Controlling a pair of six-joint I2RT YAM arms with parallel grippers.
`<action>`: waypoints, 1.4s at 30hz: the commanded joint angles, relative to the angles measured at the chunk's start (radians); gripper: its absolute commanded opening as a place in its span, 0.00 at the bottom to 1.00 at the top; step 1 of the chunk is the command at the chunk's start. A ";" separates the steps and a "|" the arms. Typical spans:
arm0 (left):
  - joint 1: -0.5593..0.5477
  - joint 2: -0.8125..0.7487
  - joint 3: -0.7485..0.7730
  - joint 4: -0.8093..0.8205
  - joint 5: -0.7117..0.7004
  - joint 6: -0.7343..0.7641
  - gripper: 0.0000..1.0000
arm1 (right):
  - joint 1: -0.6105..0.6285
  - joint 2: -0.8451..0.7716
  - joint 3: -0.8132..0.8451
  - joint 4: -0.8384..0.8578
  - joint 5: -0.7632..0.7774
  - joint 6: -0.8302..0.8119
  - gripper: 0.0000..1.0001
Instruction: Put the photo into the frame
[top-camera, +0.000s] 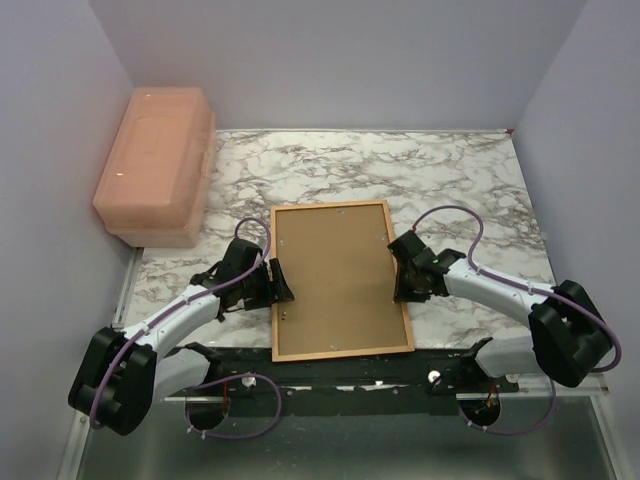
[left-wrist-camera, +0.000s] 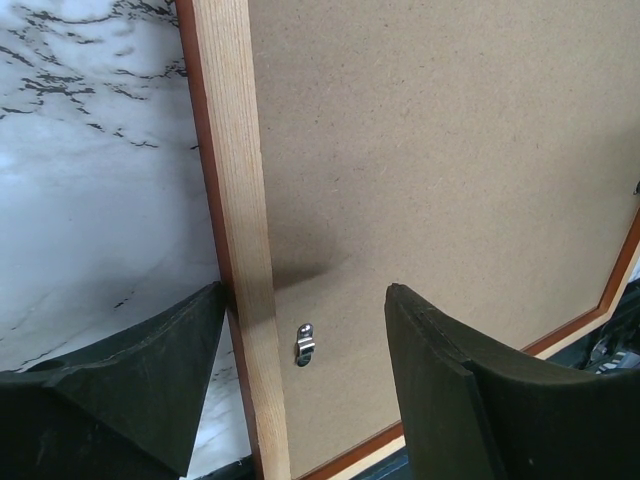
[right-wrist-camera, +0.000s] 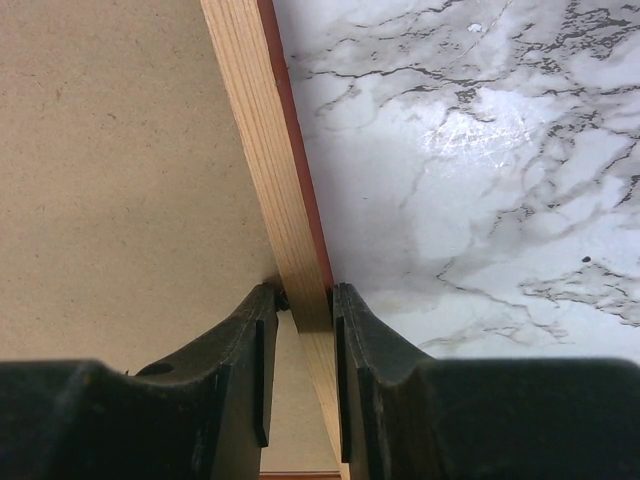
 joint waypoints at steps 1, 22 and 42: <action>-0.004 0.010 -0.042 -0.042 -0.030 0.015 0.67 | 0.014 -0.006 -0.036 0.002 0.039 0.017 0.01; -0.047 -0.078 -0.027 -0.142 -0.165 -0.053 0.74 | 0.016 -0.114 -0.027 0.076 -0.065 0.070 0.93; -0.257 0.009 0.024 -0.225 -0.291 -0.125 0.62 | 0.015 -0.020 -0.074 0.155 -0.111 0.077 0.92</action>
